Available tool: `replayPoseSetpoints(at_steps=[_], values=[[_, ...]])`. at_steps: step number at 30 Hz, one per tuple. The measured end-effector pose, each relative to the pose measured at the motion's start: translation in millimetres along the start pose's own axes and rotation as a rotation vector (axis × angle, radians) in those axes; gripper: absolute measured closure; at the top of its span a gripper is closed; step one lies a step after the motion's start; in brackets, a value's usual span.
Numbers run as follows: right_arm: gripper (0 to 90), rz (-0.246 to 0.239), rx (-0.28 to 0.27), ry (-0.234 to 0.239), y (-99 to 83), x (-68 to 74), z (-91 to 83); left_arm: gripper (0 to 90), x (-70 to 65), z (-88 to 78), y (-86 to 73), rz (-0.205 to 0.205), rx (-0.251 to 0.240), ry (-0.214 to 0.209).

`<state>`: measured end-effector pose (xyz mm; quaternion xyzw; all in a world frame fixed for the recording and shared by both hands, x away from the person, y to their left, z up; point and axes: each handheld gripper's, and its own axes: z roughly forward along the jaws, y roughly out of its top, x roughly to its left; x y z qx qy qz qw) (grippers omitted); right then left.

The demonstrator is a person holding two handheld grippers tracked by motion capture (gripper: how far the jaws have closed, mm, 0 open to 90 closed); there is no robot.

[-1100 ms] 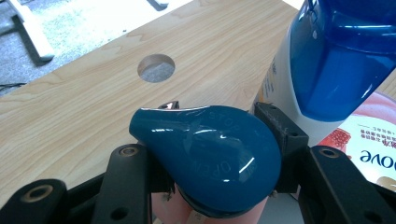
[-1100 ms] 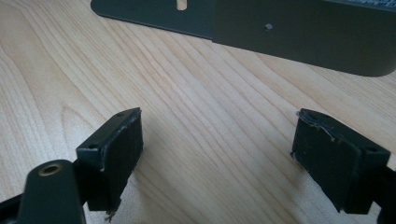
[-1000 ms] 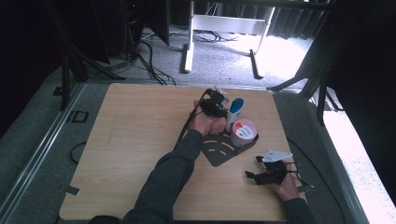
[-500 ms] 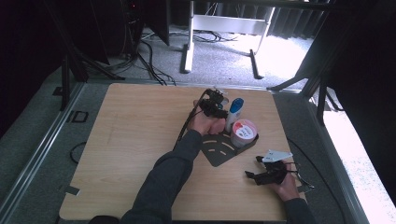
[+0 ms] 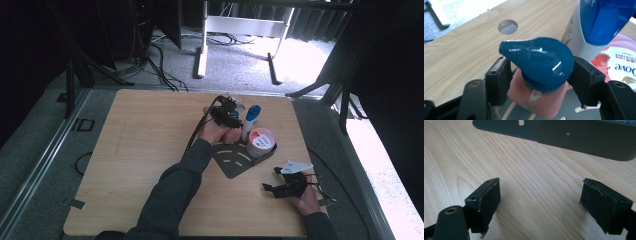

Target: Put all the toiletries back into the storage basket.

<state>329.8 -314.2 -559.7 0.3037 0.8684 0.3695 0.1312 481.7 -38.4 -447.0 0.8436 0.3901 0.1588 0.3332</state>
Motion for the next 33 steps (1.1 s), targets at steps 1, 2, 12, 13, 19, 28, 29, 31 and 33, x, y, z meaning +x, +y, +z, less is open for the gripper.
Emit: replayPoseSetpoints(at_steps=[1,2,12,13,19,28,29,31,33], values=[[16.0,0.000,0.000,0.000,0.0,0.0,0.0,35.2,0.5,-2.0,-1.4,0.005,0.005,0.001],[16.0,0.000,0.000,0.000,0.0,0.0,0.0,34.5,0.8,-3.5,-2.2,0.006,0.001,0.002],[16.0,0.000,0.001,0.001,0.0,0.0,-0.1,31.9,1.6,-18.7,-12.3,0.041,0.019,-0.012],[16.0,0.000,0.001,0.001,0.0,0.0,-0.1,31.9,1.8,-19.9,-13.4,0.042,0.017,-0.012],[16.0,0.000,0.000,0.000,0.0,0.0,0.0,32.2,8.0,-26.1,-23.1,0.028,0.012,-0.013],[16.0,0.000,0.001,0.000,0.0,0.0,0.0,32.7,19.5,-36.8,-37.6,0.012,0.016,-0.014],[16.1,0.000,0.000,0.000,0.0,0.0,0.0,33.1,21.2,-37.7,-39.8,0.009,0.019,-0.015],[16.0,0.000,0.001,0.000,0.0,0.0,0.0,33.1,24.1,-38.2,-44.7,-0.001,0.019,-0.013],[16.0,0.000,0.000,0.000,0.0,-0.1,0.0,32.9,27.2,-37.9,-49.0,-0.008,0.026,-0.011]])
